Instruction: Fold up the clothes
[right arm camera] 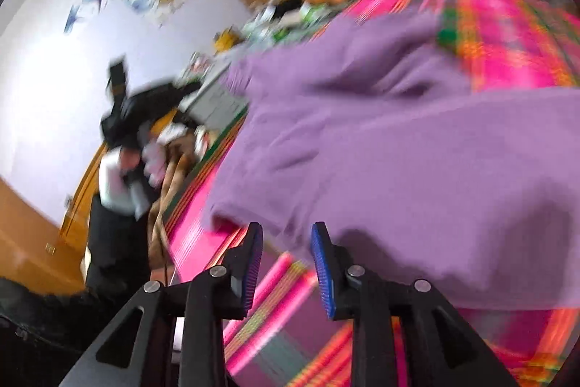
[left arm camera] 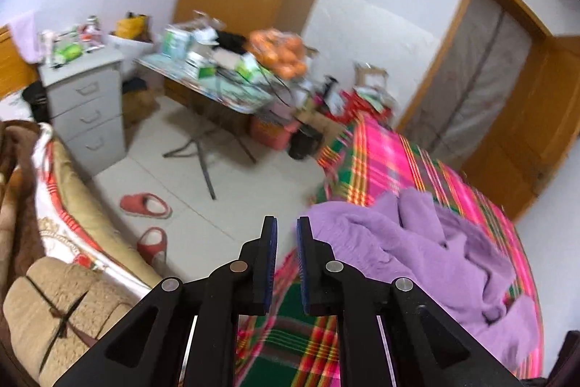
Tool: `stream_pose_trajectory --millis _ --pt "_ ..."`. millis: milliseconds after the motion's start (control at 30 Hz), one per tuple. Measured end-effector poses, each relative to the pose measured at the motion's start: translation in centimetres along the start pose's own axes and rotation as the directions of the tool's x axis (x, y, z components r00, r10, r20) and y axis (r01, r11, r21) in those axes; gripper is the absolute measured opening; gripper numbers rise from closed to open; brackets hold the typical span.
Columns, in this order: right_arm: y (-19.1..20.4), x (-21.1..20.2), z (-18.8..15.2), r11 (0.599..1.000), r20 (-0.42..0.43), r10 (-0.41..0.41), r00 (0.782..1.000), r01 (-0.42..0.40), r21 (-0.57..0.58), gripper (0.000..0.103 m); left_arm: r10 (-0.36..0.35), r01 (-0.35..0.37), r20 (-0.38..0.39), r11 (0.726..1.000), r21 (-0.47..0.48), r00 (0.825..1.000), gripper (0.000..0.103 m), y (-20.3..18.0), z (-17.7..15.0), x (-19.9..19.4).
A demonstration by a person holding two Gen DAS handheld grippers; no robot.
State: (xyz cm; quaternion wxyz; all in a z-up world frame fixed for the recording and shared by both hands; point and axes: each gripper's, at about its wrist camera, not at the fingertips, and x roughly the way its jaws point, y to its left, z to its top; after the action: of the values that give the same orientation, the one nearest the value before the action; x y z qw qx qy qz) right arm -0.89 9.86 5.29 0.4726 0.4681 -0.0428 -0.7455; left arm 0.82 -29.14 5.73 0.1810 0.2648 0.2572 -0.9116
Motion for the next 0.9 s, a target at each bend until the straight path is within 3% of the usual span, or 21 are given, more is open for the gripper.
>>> stream_pose_trajectory --millis 33,167,333,400,567,767,900 --pt "-0.5 -0.1 0.7 1.000 0.033 -0.013 0.999 0.013 0.013 0.028 -0.023 0.023 0.001 1.000 -0.020 1.000 0.009 -0.1 -0.2 -0.6" --pt "-2.7 -0.5 3.5 0.994 0.138 -0.096 0.986 0.089 0.060 0.031 -0.149 0.150 -0.016 0.988 0.043 0.989 0.009 -3.2 -2.7 -3.1" --pt "-4.9 -2.3 4.5 0.972 0.172 -0.229 0.958 0.216 0.089 0.037 -0.306 0.324 -0.141 0.937 0.127 0.941 0.012 -7.1 -8.1 -4.8" --pt "-4.9 -2.5 3.8 0.966 0.173 -0.257 0.951 0.250 0.062 0.043 -0.317 0.345 -0.190 0.928 0.142 0.929 0.012 -7.9 -10.0 -4.8" --pt "-3.2 -0.6 0.7 0.962 0.080 -0.258 0.963 0.264 -0.069 0.046 -0.294 0.344 -0.267 0.924 0.168 0.918 0.012 -8.2 -12.9 -4.5" --pt "0.1 1.7 -1.8 0.947 0.047 -0.237 0.970 0.241 -0.212 0.046 -0.257 0.306 -0.272 0.939 0.157 0.927 0.012 -6.7 -13.8 -5.2" --pt "1.6 3.7 -1.5 0.936 0.025 -0.234 0.972 0.232 -0.265 0.046 -0.245 0.291 -0.265 0.945 0.149 0.933 0.012 -5.7 -14.1 -5.6"
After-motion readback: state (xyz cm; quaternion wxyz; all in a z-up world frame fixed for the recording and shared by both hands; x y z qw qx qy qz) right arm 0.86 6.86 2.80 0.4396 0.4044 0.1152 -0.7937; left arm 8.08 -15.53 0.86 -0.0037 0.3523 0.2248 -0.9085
